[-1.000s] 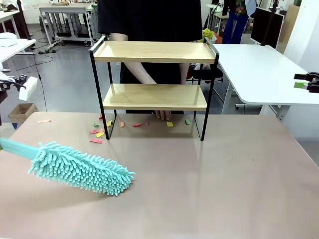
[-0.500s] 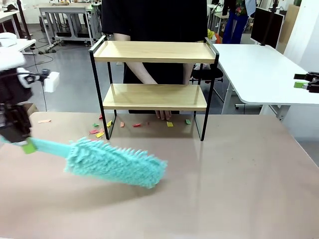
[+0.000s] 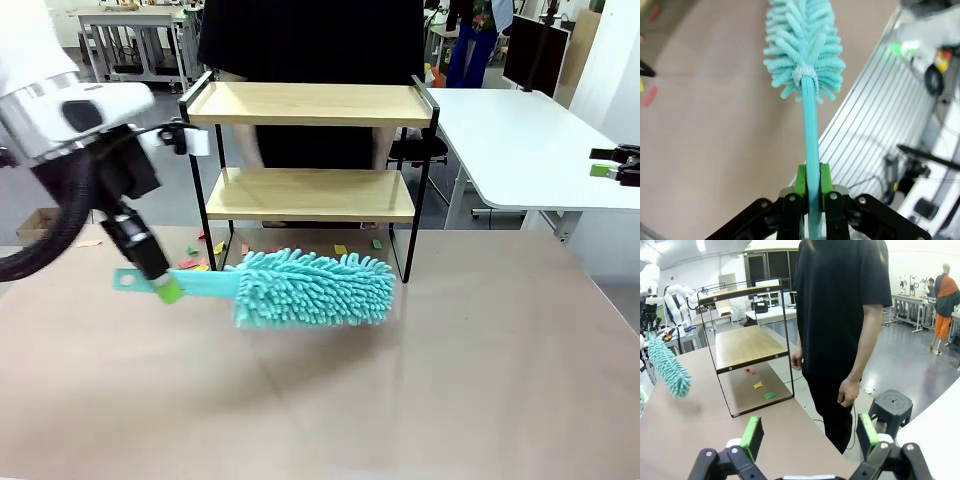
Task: Clean the shelf.
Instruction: Clean the specific section of the Shelf indicated by the human with the Duster.
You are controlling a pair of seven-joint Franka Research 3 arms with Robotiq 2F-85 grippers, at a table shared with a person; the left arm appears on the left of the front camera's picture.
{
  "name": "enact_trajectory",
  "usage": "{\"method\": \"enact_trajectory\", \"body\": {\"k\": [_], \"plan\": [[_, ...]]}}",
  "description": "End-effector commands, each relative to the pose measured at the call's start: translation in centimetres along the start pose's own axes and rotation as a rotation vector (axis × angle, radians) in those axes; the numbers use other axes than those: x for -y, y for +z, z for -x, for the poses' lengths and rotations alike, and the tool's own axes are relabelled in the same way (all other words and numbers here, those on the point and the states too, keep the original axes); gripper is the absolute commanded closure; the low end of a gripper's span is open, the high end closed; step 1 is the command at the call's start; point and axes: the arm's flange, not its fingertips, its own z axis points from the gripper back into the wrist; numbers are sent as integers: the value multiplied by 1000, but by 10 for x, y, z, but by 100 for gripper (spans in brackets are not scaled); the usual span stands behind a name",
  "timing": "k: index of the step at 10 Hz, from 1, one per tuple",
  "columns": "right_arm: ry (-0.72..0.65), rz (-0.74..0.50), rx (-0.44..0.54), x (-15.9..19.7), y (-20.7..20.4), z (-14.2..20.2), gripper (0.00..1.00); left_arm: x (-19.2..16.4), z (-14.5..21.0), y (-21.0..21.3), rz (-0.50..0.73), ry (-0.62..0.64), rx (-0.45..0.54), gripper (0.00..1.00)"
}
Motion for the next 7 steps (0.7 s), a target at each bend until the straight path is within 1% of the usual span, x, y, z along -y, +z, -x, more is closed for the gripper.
{"method": "enact_trajectory", "body": {"k": [1, 2, 3, 4, 5, 7], "plan": [[8, -3, 2, -1, -2, -4, 0, 21, -10, -11, -79, 147, 68, 87], [8, -3, 2, -1, -2, -4, 0, 29, -16, -21, -52, 175, 96, 87], [8, -3, 2, -1, -2, -4, 0, 30, -26, -32, -51, 234, 114, 87], [8, -3, 2, -1, -2, -4, 0, 32, -33, -38, -8, 221, 101, 87], [8, -3, 2, -1, -2, -4, 0, 31, -21, -19, -60, 185, 74, 87], [8, -3, 2, -1, -2, -4, 0, 31, -21, -19, -60, 185, 74, 87]]}}
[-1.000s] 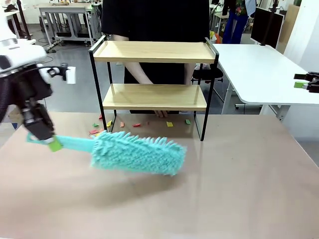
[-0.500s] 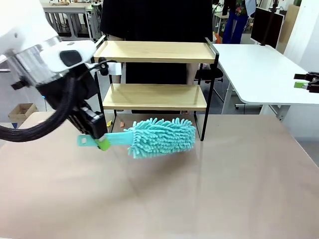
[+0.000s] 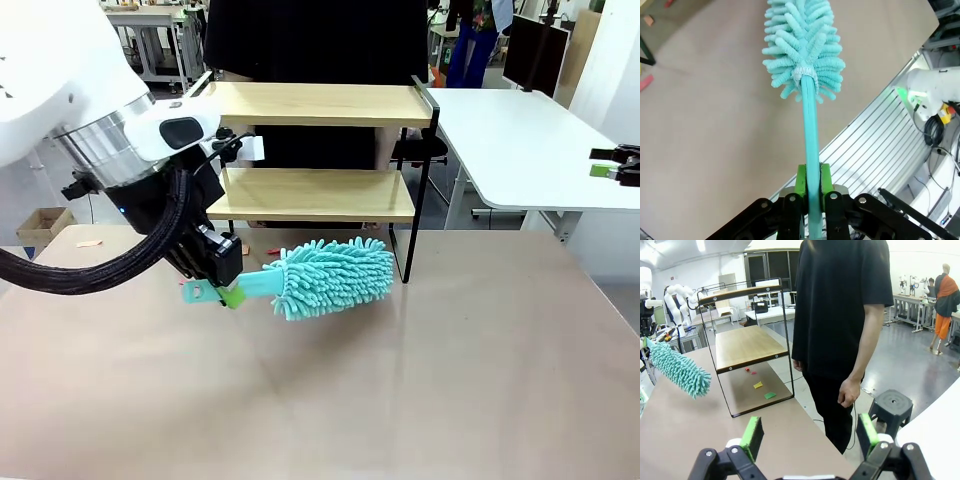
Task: Clean the shelf.
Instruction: Clean the specific section of the Shelf indicated by the human with the Duster.
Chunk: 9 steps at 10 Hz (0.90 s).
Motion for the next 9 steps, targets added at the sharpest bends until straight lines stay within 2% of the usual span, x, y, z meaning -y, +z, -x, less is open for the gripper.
{"method": "enact_trajectory", "body": {"k": [1, 2, 7, 9], "plan": [[8, -3, 2, -1, -2, -4, 0, 1, -1, -3, 4, 3, 0, 87], [8, -3, 2, -1, -2, -4, 0, 17, -5, -13, -61, 54, 5, 87], [8, -3, 2, -1, -2, -4, 0, 61, -32, -67, -115, 249, 134, 87], [8, -3, 2, -1, -2, -4, 0, 74, -43, -90, -131, 272, 192, 87]]}}
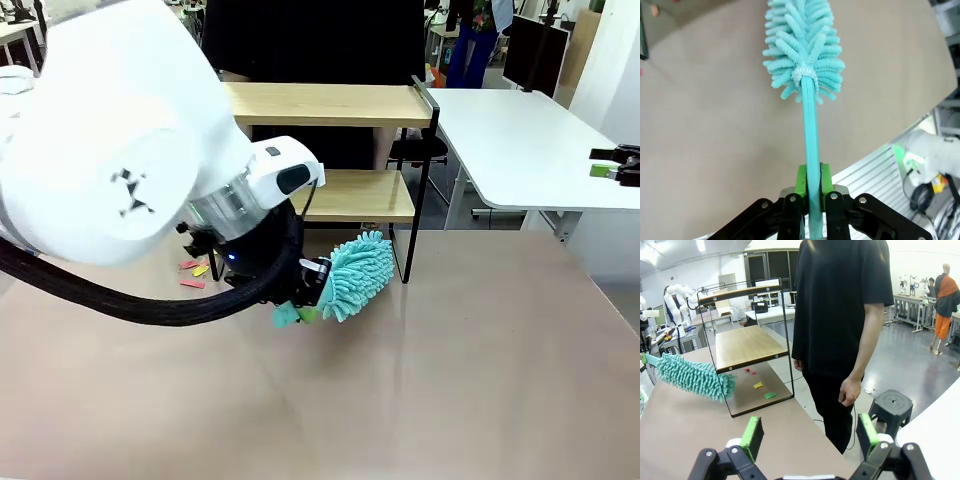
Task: Clean the shelf.
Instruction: Clean the specific section of the Shelf indicated by the human with the Duster.
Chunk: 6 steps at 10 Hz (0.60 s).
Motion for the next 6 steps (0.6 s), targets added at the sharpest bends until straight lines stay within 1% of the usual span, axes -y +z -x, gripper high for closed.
{"method": "enact_trajectory", "body": {"k": [1, 4, 5, 6], "plan": [[8, -3, 2, -1, -2, -4, 0, 18, -7, -25, -27, 37, 80, 87], [8, -3, 2, -1, -2, -4, 0, 33, -19, -58, -31, 97, 158, 87], [8, -3, 2, -1, -2, -4, 0, 39, -23, -71, -57, 132, 201, 87], [8, -3, 2, -1, -2, -4, 0, 44, -27, -81, -53, 155, 211, 87]]}}
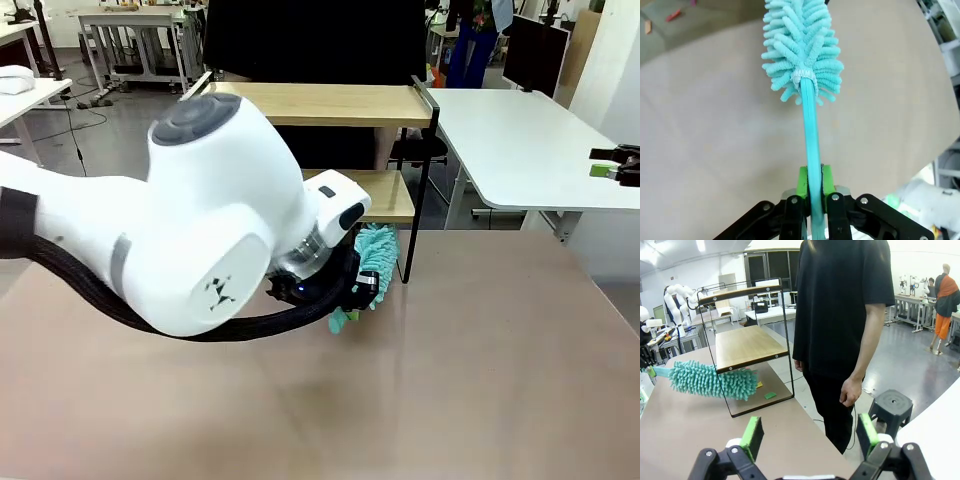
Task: Clean the shelf.
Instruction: Clean the specific section of the Shelf indicated by the human with the Duster.
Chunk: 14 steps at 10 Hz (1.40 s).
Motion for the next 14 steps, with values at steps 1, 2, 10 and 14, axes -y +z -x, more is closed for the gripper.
{"method": "enact_trajectory", "body": {"k": [1, 2, 10, 14], "plan": [[8, -3, 2, -1, -2, -4, 0, 22, -11, -26, -21, 62, 45, 87], [8, -3, 2, -1, -2, -4, 0, 25, -15, -33, -9, 88, 59, 87], [8, -3, 2, -1, -2, -4, 0, 29, -13, -39, -54, 169, 196, 87], [8, -3, 2, -1, -2, -4, 0, 47, -17, -69, -25, 151, 217, 87]]}}
